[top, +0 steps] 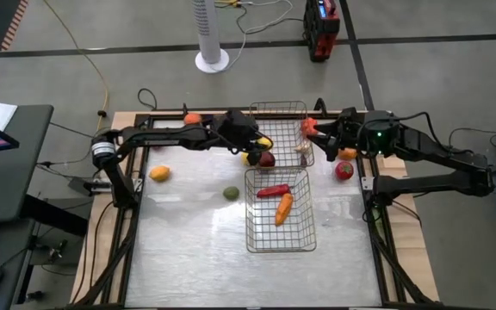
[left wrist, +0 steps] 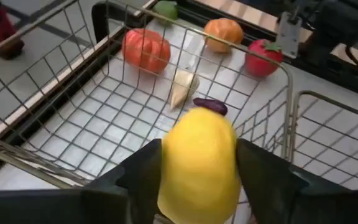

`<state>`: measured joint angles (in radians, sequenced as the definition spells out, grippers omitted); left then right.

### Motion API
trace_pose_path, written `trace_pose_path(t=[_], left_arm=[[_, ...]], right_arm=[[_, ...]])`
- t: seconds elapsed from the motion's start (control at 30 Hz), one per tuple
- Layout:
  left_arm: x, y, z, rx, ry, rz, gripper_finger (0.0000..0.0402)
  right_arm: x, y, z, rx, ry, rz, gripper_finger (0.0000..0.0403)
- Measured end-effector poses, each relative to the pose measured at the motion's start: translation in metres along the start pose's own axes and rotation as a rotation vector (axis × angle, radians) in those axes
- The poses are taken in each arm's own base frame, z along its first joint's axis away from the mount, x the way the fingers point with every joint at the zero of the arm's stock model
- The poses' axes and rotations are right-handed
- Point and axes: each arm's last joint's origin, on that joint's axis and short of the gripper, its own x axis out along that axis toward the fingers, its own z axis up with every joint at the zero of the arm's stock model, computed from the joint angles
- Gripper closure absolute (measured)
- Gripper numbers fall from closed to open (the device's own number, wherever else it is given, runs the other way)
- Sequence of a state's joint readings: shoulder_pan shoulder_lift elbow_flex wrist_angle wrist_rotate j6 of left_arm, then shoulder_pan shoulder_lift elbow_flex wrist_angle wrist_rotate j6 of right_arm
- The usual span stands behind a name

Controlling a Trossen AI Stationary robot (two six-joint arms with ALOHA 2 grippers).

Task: Sort produce into baskets
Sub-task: Put the middle yellow lemon into the top wire basket, then put the left green lime into the top wire basket

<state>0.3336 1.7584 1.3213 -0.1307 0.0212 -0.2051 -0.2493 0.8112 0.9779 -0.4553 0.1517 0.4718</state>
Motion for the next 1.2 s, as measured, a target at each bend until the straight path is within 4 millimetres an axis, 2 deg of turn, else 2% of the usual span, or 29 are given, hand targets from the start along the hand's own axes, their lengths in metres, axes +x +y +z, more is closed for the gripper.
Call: trace_pose_path(t=[0.2, 0.33, 0.43, 0.53, 0.8, 0.97, 1.07, 1.2], left_arm=[[-0.005, -0.003, 0.013, 0.053, 0.043, -0.005, 0.0136], [-0.019, -0.007, 0.025, 0.093, 0.139, -0.030, 0.0127], [-0.030, -0.011, 0.024, 0.128, 0.217, -0.023, 0.0133], [-0.041, -0.015, 0.013, 0.150, 0.292, -0.038, 0.0143], [-0.071, -0.038, -0.043, 0.047, 0.439, -0.074, 0.0159], [-0.068, -0.056, -0.080, -0.109, 0.469, 0.007, 0.0159], [-0.064, -0.066, -0.094, -0.158, 0.419, 0.049, 0.0155], [-0.063, -0.067, -0.113, -0.208, 0.377, 0.188, 0.0133]], right_arm=[[0.000, 0.000, 0.000, -0.004, 0.001, -0.001, 0.0112], [0.000, 0.000, 0.000, -0.011, 0.002, -0.002, 0.0112], [0.000, 0.000, 0.000, -0.027, 0.003, -0.002, 0.0112], [0.000, 0.000, 0.000, -0.035, 0.004, -0.002, 0.0112], [0.000, 0.000, 0.000, -0.041, 0.005, -0.003, 0.0112], [0.000, 0.000, 0.000, -0.057, 0.004, -0.003, 0.0112], [0.000, 0.000, 0.000, -0.062, 0.003, -0.003, 0.0112], [0.000, 0.000, 0.000, -0.062, 0.003, -0.004, 0.0112]])
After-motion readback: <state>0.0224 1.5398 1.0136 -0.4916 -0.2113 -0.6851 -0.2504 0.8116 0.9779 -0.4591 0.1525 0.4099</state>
